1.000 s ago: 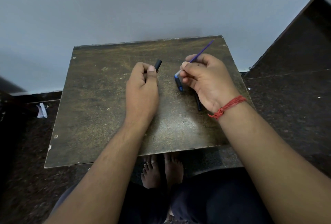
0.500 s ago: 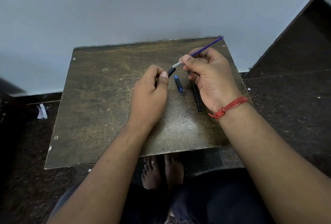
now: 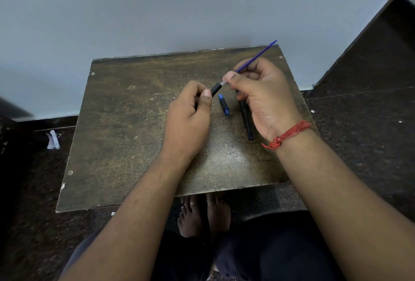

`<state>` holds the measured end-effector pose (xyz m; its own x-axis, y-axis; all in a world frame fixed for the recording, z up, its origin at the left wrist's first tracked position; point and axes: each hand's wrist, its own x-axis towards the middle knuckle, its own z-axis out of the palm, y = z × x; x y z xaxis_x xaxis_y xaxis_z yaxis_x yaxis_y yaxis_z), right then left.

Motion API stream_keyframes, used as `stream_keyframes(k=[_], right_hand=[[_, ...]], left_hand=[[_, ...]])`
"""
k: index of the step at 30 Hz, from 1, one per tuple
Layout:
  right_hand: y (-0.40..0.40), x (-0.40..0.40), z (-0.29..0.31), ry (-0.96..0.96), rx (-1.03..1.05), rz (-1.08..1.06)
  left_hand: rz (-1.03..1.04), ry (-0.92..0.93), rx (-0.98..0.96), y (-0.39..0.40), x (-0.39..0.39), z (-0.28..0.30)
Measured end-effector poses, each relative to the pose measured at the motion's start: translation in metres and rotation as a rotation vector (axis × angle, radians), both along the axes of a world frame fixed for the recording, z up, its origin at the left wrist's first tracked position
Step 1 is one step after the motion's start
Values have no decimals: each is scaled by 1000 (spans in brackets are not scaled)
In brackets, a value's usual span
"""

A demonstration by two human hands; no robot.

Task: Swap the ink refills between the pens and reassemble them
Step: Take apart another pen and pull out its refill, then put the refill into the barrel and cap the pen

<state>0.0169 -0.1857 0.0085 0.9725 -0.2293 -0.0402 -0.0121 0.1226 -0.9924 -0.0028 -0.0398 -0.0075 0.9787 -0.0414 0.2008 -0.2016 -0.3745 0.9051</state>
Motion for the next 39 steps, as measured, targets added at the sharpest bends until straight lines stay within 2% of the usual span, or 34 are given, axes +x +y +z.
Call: stream_keyframes(k=[6,13,19,24,32,35,39], right_hand=[[0,-1,-2,1,-47,94],[-3,-1,2,-34,13,20],[2,-2,-3,15,-179,162],[-4,-1,3,-38,-53,0],[2,-1,1,-36,-89,17],[-2,-1,2,-29,-179,-27],[-11,-1,4,-42,-593,-131]], left_hand=[[1,-6,0,1,0,0],[-13,-12,5,0,-1,2],[-19,-12,-21,1,-1,1],[-10,-8,-13,0,-1,1],[-8,-1,-12,2,-1,2],[-4,-9,-14,1,-1,2],[29,-10,-31,1,-1,1]])
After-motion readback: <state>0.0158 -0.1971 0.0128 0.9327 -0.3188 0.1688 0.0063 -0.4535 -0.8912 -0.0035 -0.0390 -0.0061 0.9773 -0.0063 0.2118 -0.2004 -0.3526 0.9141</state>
